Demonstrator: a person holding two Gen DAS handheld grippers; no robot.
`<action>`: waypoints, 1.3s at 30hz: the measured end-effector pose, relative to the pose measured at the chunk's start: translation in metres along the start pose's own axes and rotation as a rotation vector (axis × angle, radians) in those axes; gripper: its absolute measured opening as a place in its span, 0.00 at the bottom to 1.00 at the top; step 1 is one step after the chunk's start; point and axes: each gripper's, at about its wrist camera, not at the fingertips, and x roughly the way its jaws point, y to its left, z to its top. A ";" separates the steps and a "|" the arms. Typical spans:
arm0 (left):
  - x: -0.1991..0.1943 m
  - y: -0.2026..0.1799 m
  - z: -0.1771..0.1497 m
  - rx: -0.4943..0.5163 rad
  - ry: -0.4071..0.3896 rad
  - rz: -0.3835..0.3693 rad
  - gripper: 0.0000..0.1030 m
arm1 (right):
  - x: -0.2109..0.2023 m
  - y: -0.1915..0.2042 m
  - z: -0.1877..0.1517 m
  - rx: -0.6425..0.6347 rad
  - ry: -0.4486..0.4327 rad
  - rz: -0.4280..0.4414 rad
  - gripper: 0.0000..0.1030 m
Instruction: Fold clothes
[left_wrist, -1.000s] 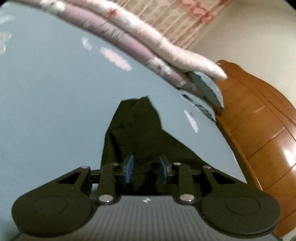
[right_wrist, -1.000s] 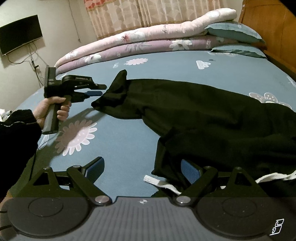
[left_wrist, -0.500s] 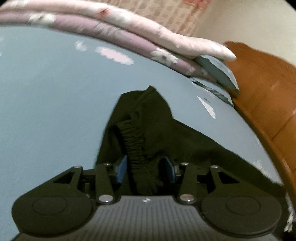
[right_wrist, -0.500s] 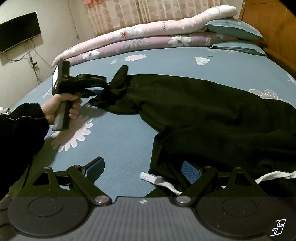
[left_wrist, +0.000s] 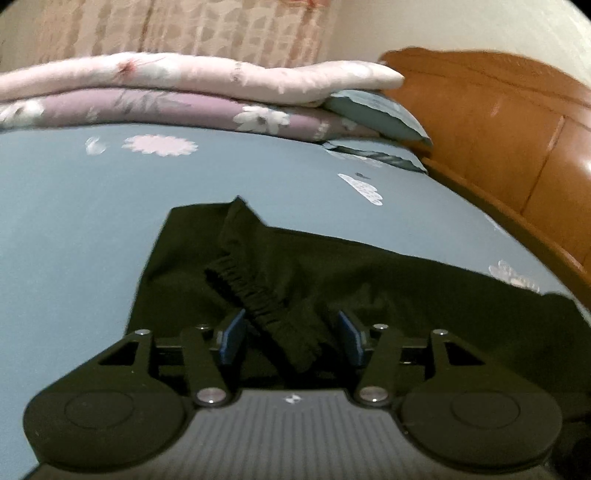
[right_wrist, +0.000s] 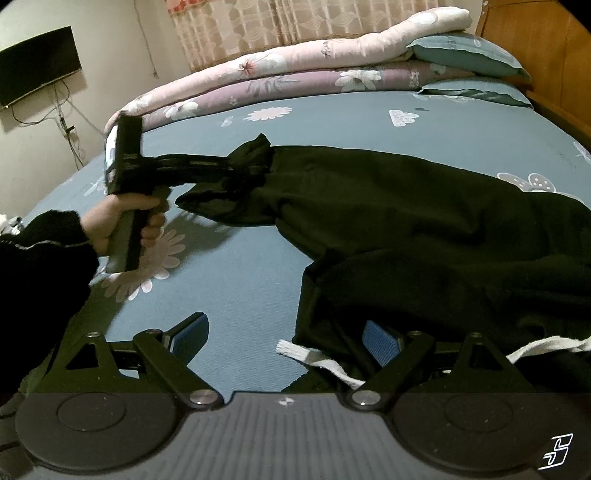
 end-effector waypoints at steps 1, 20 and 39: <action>-0.004 0.005 -0.001 -0.037 -0.004 0.002 0.53 | 0.001 0.000 0.000 0.001 0.000 0.000 0.90; 0.031 0.062 -0.001 -0.679 0.132 -0.299 0.65 | 0.005 -0.001 0.000 0.016 0.003 0.002 0.90; 0.022 0.054 -0.010 -0.727 0.043 -0.336 0.66 | 0.002 -0.006 -0.002 0.024 -0.001 0.008 0.90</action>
